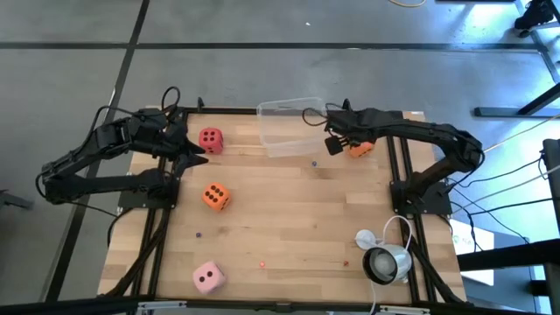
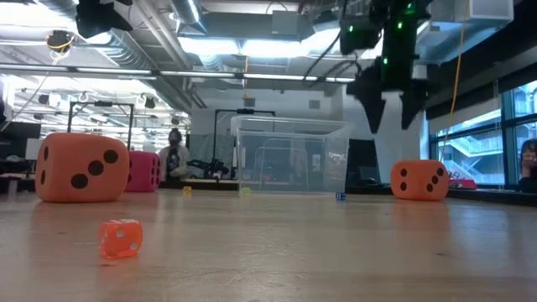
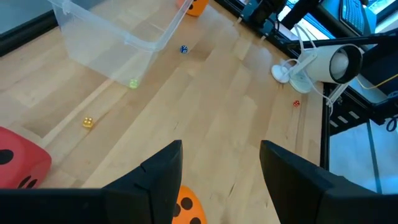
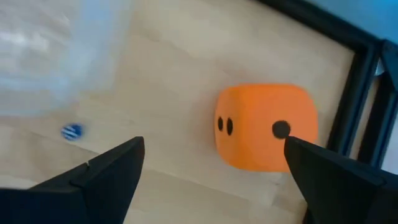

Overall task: Pick & Place Dice
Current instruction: Adjust the transparent bin, then put the large orange dice into the transparent bin

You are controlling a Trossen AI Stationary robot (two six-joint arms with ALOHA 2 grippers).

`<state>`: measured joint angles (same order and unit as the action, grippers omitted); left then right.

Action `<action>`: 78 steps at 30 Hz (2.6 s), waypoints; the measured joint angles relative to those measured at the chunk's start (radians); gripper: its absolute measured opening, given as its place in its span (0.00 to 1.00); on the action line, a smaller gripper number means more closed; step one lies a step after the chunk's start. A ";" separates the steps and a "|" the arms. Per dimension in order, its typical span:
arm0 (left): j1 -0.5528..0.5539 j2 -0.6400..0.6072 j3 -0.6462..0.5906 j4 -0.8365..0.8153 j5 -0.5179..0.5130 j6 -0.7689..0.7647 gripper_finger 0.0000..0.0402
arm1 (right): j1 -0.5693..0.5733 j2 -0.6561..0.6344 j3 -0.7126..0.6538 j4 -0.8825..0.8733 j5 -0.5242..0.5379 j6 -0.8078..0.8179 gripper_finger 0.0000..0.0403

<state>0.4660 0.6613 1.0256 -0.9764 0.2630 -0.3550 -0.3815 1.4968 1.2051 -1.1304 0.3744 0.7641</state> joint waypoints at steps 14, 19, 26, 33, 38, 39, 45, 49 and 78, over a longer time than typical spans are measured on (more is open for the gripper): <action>0.000 0.009 0.000 0.017 -0.004 0.001 0.52 | -0.091 -0.012 0.068 0.112 0.001 0.044 0.45; 0.000 0.010 0.000 0.017 -0.005 -0.001 0.52 | -0.121 -0.012 0.068 0.125 -0.010 0.055 0.14; 0.000 0.010 0.000 0.031 -0.005 -0.008 0.52 | -0.133 -0.012 0.068 0.155 -0.050 0.065 0.02; 0.000 0.010 0.000 0.038 -0.005 -0.009 0.52 | -0.117 -0.012 0.052 0.174 -0.085 0.077 0.01; 0.000 0.010 0.000 0.038 -0.005 -0.019 0.52 | -0.090 -0.011 0.006 0.230 -0.130 0.109 0.00; 0.000 0.010 0.000 0.038 -0.005 -0.019 0.52 | -0.083 -0.011 0.000 0.239 -0.126 0.119 0.00; 0.000 0.010 0.000 0.038 -0.005 -0.027 0.52 | -0.073 -0.010 -0.002 0.270 -0.124 0.131 0.00; 0.000 0.010 0.000 0.038 -0.005 -0.029 0.52 | -0.065 -0.010 -0.002 0.271 -0.129 0.138 0.00; 0.000 0.009 0.000 0.038 -0.001 -0.045 0.52 | -0.048 0.044 -0.003 0.153 -0.096 0.137 0.04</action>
<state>0.4664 0.6704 1.0252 -0.9386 0.2623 -0.3996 -0.4298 1.5406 1.2022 -0.9771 0.2783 0.9006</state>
